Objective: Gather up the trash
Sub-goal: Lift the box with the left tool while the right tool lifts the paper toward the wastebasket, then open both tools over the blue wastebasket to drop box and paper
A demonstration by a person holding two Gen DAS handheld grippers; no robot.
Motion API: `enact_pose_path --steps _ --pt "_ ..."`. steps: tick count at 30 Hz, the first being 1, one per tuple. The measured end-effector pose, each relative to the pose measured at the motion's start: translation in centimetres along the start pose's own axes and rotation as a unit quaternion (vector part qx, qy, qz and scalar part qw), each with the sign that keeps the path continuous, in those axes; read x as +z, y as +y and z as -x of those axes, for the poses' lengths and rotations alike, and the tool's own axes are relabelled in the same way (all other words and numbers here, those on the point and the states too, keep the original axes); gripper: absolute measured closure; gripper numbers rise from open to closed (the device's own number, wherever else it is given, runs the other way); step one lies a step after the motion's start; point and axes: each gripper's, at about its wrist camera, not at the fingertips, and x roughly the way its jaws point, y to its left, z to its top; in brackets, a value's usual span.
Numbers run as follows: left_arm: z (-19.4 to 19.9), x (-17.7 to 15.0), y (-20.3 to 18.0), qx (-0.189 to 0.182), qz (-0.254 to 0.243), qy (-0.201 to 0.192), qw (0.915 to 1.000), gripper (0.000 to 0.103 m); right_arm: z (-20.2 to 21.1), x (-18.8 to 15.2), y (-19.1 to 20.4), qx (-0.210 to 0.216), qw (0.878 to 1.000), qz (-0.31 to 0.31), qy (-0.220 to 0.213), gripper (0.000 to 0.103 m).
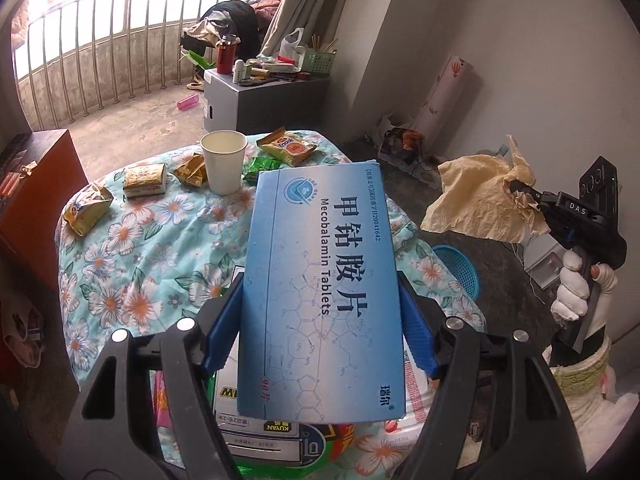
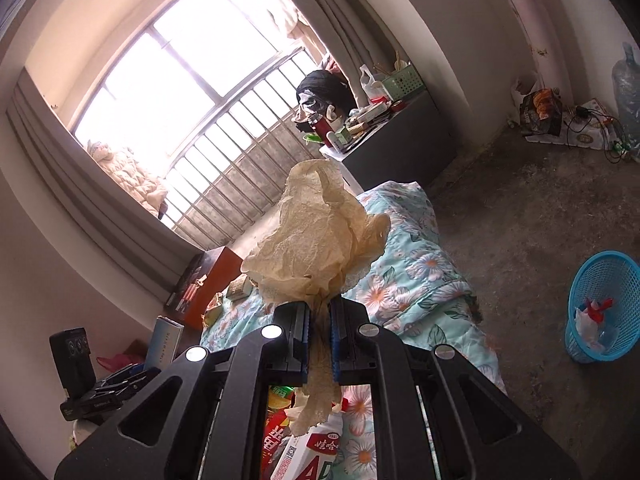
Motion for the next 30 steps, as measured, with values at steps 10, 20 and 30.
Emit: enact_pose_path --steps 10,20,30 --pt "-4.3 1.4 -10.4 -0.059 -0.052 0.018 0.9967 0.036 5.3 -1.1 -7.1 -0.028 0.998 -0.047 -0.026 0.095" --pt "-12.2 2.3 -20.3 -0.122 -0.092 0.076 0.9853 0.036 9.1 -1.9 -15.5 -0.073 0.99 -0.107 -0.048 0.095" --pt "-24.2 2.3 -30.5 -0.171 -0.135 0.165 0.962 0.036 9.9 -1.5 -26.0 -0.158 0.973 -0.166 -0.036 0.095"
